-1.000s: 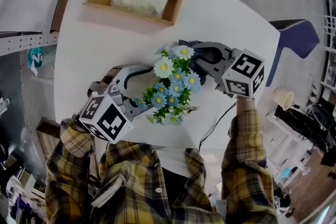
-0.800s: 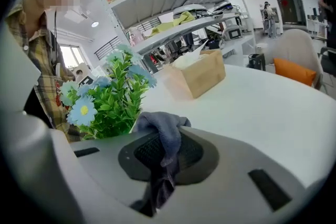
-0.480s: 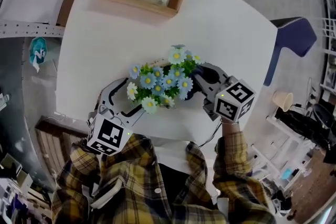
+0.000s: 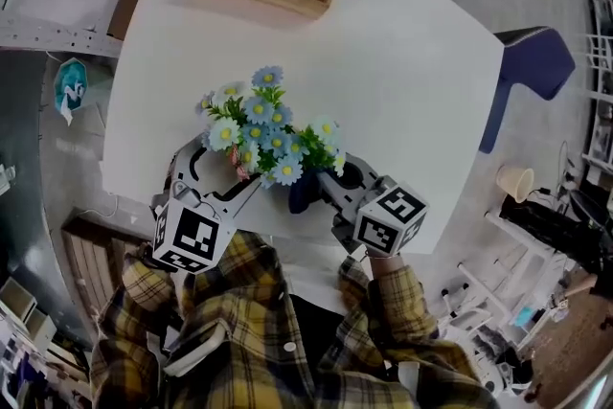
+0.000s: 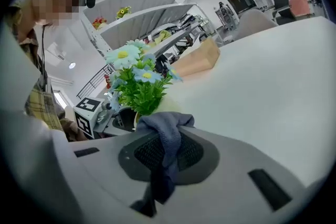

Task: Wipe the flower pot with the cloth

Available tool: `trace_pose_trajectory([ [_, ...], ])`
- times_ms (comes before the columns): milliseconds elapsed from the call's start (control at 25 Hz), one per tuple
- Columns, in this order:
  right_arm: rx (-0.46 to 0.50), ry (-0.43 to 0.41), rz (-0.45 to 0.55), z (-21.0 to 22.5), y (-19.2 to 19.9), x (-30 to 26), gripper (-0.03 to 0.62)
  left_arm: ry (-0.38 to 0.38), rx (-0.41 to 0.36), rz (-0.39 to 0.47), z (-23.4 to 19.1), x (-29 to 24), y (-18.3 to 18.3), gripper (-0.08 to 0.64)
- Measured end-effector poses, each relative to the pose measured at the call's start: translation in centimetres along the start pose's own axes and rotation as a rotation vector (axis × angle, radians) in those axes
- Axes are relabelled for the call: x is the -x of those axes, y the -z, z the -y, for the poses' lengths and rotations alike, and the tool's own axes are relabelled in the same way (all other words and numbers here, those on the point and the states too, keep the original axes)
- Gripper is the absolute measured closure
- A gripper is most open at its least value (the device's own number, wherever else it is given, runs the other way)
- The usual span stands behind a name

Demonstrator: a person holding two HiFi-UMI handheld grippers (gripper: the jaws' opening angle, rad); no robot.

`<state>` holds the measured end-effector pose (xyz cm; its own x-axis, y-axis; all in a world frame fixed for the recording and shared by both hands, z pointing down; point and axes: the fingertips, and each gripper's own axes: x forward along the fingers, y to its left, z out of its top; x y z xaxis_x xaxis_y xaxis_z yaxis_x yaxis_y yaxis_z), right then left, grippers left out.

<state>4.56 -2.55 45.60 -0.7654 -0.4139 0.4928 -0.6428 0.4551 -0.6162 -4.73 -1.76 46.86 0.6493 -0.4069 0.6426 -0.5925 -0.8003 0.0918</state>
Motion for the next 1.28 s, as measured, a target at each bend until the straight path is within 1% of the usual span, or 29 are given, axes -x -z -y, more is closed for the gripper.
trace_pose_trajectory([
  [160, -0.035, 0.007, 0.026, 0.0, -0.2, -0.1, 0.571, 0.016, -0.030, 0.008, -0.5, -0.3, -0.4, 0.199],
  [280, -0.038, 0.015, 0.029, 0.5, -0.4, -0.1, 0.571, 0.019, -0.056, 0.012, -0.8, -0.7, -0.6, 0.199],
  [360, -0.038, 0.028, 0.037, 1.1, -0.8, 0.2, 0.571, 0.014, -0.107, 0.001, -1.0, -1.1, -0.7, 0.199],
  [440, -0.050, 0.036, 0.053, 2.0, -1.4, 0.7, 0.571, 0.007, -0.195, -0.022, -1.0, -1.5, -0.9, 0.217],
  [480, -0.057, 0.038, 0.062, 2.5, -1.8, 1.0, 0.571, 0.011, -0.226, -0.030, -0.9, -1.8, -1.2, 0.221],
  [520, -0.061, 0.038, 0.066, 2.9, -2.1, 1.2, 0.571, 0.021, -0.238, -0.030, -0.8, -2.1, -1.4, 0.221],
  [640, -0.042, 0.030, 0.050, 4.1, -3.3, 1.7, 0.571, 0.046, -0.223, -0.017, -0.9, -2.9, -2.4, 0.221],
  [760, -0.005, 0.024, 0.023, 5.0, -4.6, 1.9, 0.571, 0.055, -0.227, -0.014, -1.1, -3.5, -3.1, 0.221],
  [1000, 0.086, -0.064, -0.063, 6.2, -6.8, 0.7, 0.571, 0.086, -0.243, -0.013, -1.9, -4.2, -3.9, 0.221],
  [1280, 0.202, -0.162, -0.167, 7.2, -9.2, -1.1, 0.571, 0.135, -0.293, -0.018, -2.6, -5.2, -4.9, 0.221],
])
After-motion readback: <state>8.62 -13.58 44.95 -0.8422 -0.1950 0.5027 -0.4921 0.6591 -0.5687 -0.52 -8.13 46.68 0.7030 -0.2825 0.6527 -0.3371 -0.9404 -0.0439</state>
